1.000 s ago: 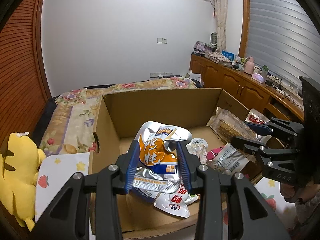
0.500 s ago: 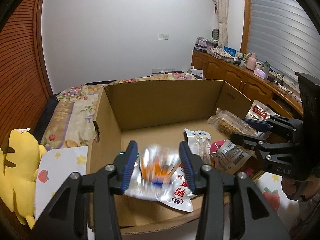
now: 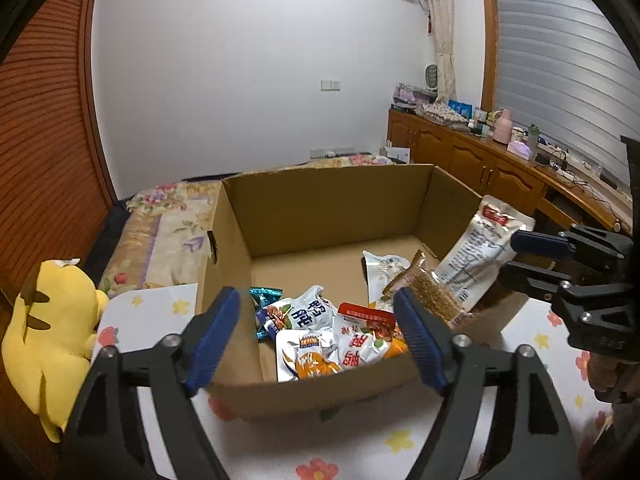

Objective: Organize snacks
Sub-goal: 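Open both tools to drop the granola bar and pouch into the box, then move both open tools back toward the gold candy and clear packet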

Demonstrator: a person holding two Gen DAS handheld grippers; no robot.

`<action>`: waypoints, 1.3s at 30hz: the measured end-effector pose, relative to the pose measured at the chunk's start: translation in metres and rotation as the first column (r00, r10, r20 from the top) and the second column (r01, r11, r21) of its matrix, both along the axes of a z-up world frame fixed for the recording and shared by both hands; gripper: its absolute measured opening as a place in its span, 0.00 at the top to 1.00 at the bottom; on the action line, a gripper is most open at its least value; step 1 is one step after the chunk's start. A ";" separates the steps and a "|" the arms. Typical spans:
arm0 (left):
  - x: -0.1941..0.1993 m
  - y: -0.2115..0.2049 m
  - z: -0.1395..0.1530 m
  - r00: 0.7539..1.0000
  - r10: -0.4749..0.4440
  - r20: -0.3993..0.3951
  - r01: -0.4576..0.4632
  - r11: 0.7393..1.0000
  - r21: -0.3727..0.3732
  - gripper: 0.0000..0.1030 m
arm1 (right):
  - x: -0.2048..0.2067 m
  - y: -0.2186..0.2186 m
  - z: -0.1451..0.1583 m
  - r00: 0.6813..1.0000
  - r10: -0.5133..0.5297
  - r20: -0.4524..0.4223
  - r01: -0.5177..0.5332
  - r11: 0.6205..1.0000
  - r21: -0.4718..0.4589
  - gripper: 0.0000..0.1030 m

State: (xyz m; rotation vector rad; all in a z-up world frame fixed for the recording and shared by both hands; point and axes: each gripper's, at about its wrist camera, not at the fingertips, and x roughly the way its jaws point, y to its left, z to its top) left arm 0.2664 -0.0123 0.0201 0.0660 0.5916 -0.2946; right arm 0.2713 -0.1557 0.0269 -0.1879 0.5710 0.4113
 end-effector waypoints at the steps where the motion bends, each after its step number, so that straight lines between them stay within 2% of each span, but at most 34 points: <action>1: -0.004 0.001 0.001 1.000 -0.003 0.002 0.003 1.000 -0.002 0.16 | -0.006 0.000 0.001 1.000 -0.001 0.004 0.000 1.000 0.002 0.55; 2: -0.010 0.002 0.000 1.000 -0.010 0.003 0.010 1.000 -0.007 0.15 | -0.013 0.000 0.003 1.000 -0.003 0.008 0.003 1.000 0.004 0.55; 4: -0.020 0.001 -0.002 1.000 -0.012 0.008 0.012 1.000 -0.008 0.05 | -0.025 -0.004 0.002 1.000 -0.006 0.007 0.006 1.000 0.013 0.55; 6: -0.027 0.001 -0.004 1.000 -0.008 0.016 0.008 1.000 -0.006 0.01 | -0.037 -0.009 -0.002 1.000 -0.010 -0.004 0.010 1.000 0.018 0.55; 22: -0.111 -0.035 -0.050 0.992 -0.108 -0.059 0.106 0.994 -0.029 0.00 | -0.120 -0.054 -0.064 0.983 -0.104 -0.153 0.115 0.991 0.066 0.47; 28: -0.135 -0.041 -0.065 0.989 -0.118 -0.093 0.111 0.991 -0.077 0.00 | -0.142 -0.063 -0.085 0.971 -0.114 -0.212 0.138 0.985 0.100 0.47; 39: -0.153 -0.040 -0.086 0.987 -0.097 -0.131 0.084 0.991 -0.101 0.01 | -0.158 -0.067 -0.103 0.954 -0.112 -0.277 0.159 0.976 0.151 0.47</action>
